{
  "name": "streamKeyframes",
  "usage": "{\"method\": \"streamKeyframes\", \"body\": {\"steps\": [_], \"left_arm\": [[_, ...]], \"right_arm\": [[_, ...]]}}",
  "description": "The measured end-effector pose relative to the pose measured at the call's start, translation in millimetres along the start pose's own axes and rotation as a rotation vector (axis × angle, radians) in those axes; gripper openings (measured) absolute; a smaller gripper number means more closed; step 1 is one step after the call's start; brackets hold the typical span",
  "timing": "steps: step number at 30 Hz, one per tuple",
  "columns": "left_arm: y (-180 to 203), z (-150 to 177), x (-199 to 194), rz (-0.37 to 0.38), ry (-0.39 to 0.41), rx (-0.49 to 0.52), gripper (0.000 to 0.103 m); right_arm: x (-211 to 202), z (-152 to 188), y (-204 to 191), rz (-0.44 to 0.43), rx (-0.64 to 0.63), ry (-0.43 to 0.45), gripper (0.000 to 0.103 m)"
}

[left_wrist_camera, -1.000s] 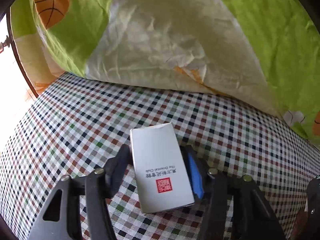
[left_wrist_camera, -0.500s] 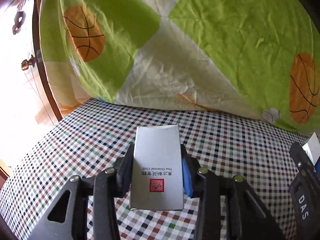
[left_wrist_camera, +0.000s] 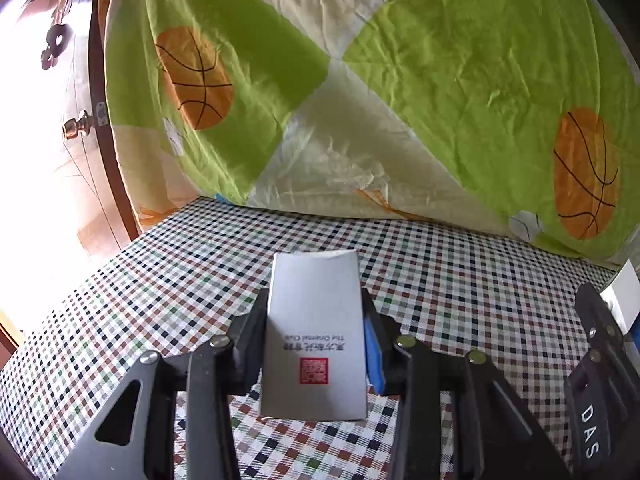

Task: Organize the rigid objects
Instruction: 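Carry the white box and white block over the gold tin tray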

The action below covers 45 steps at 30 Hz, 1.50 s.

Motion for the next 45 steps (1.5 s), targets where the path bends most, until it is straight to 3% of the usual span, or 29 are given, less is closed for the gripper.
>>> {"method": "streamKeyframes", "body": {"steps": [14,30,45], "left_arm": [[-10.1,24.7,-45.9,0.014,0.019,-0.020,0.040],[-1.7,40.2,-90.8,0.025,0.105,0.012,0.040],[6.0,49.3,-116.2,0.041,0.135,0.021,0.040]], "right_arm": [[-31.4,16.8,10.8,-0.006,-0.009,0.004,0.054],[-52.5,28.6,29.8,-0.014,-0.027,-0.002,0.054],[-64.2,34.4,48.9,-0.029,-0.027,0.000,0.053]]}}
Point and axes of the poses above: each gripper's, at about its wrist camera, not at the fingertips, and x roughly the way its jaws point, y to its right, z to its underside, the point moved 1 cm from there along x, roughly the way its jaws point, and after that the axes turned 2 degrees about z, right-handed, at the moved point
